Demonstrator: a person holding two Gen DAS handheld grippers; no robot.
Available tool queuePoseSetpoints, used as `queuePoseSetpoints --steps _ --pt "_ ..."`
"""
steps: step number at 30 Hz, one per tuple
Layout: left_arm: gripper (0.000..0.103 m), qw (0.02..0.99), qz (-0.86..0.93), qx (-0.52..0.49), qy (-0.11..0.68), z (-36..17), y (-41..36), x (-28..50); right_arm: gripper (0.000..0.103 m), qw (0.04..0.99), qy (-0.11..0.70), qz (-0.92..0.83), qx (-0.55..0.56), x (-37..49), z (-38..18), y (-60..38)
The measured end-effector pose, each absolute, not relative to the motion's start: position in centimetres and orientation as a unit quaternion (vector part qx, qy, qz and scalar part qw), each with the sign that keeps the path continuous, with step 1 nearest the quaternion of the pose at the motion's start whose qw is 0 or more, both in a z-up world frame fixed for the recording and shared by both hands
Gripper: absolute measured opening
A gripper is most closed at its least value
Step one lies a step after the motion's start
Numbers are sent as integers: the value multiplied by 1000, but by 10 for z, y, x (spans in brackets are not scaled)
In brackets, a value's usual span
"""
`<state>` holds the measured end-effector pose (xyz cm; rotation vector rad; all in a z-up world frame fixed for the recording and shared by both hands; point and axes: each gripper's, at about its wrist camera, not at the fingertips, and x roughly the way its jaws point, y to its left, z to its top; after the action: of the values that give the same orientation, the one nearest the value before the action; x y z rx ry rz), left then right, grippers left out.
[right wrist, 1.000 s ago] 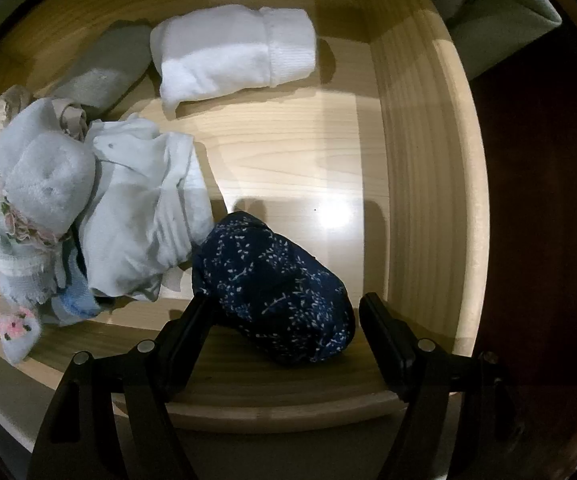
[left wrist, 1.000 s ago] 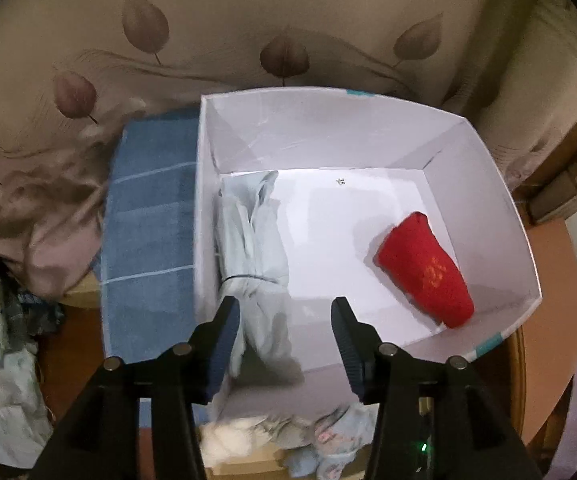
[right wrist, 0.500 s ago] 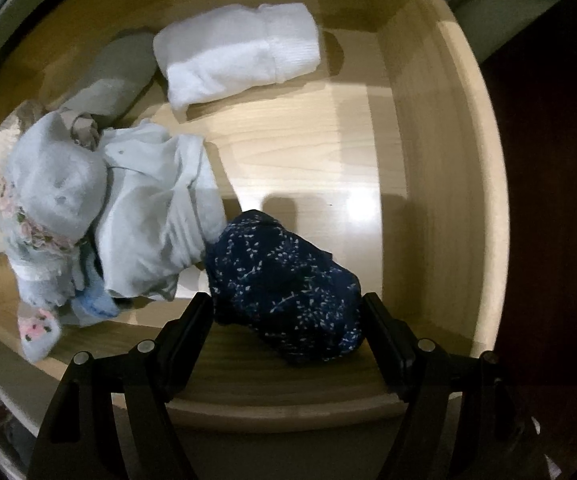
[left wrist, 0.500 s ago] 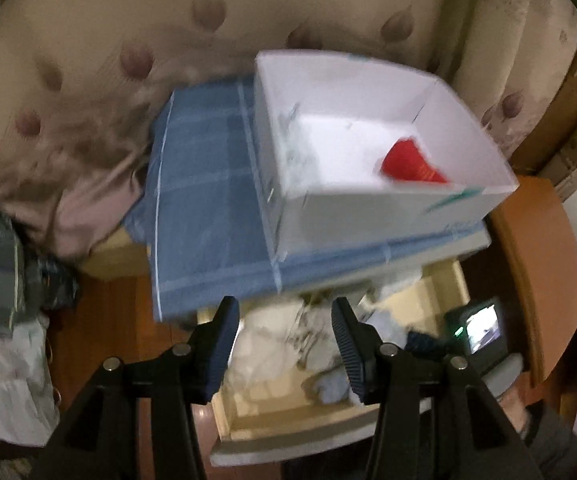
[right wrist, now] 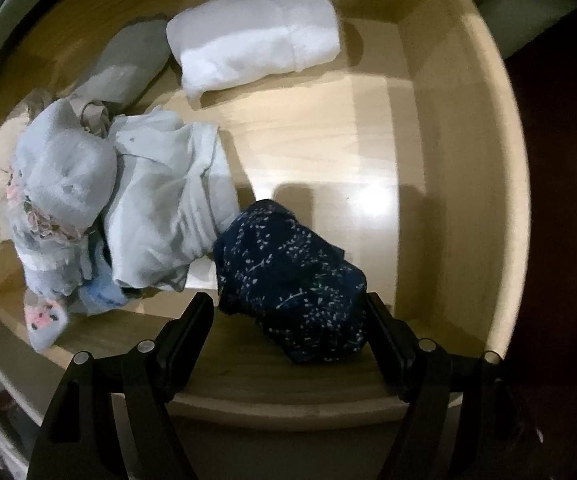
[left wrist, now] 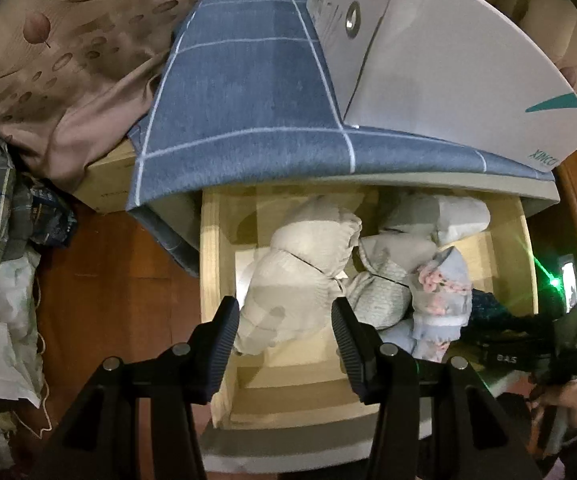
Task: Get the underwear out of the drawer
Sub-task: 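Grasp the navy patterned underwear with the right tool while the left tool returns to the drawer, then grasp the beige lace underwear with the left tool while the right tool holds the navy underwear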
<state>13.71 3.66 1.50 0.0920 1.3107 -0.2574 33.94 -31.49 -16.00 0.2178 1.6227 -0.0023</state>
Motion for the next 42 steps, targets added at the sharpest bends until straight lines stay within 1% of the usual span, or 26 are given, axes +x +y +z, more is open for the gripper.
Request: queuePoseSetpoints --steps 5,7,8,10,11,12,14,18,24,28,31,33,40,42 --pt "49 782 -124 32 610 -3 35 140 73 688 721 -10 84 339 -160 -313" --pt "49 779 -125 31 613 -8 34 143 69 691 719 -15 78 338 -160 -313" --pt "49 778 -124 31 615 -11 33 144 60 692 717 -18 74 338 -160 -312" --pt "49 775 -126 30 618 -16 32 146 54 698 712 -25 71 337 -159 -309" --pt "49 774 -128 32 619 -17 31 147 44 699 711 -29 69 336 -159 -308" --pt "49 773 -128 37 620 -20 29 147 37 700 711 -30 68 336 -159 -308" --pt "49 772 -129 46 621 -24 26 148 31 703 707 -32 62 335 -157 -306" --pt "49 769 -125 50 625 -32 22 154 29 706 705 -33 58 334 -153 -301" --pt "49 774 -132 50 618 -33 12 161 29 706 706 -32 46 333 -147 -300" --pt "49 760 -134 58 633 -48 4 169 30 706 706 -31 45 334 -146 -298" --pt "53 763 -122 81 630 -54 -1 176 30 706 706 -30 45 335 -146 -297" --pt "56 760 -121 81 634 -58 -2 180 30 706 706 -30 44 334 -145 -297" --pt "60 753 -104 69 646 -71 1 188 31 707 706 -27 44 335 -146 -297" --pt "62 751 -98 78 648 -74 -3 191 32 706 706 -27 44 335 -146 -297"
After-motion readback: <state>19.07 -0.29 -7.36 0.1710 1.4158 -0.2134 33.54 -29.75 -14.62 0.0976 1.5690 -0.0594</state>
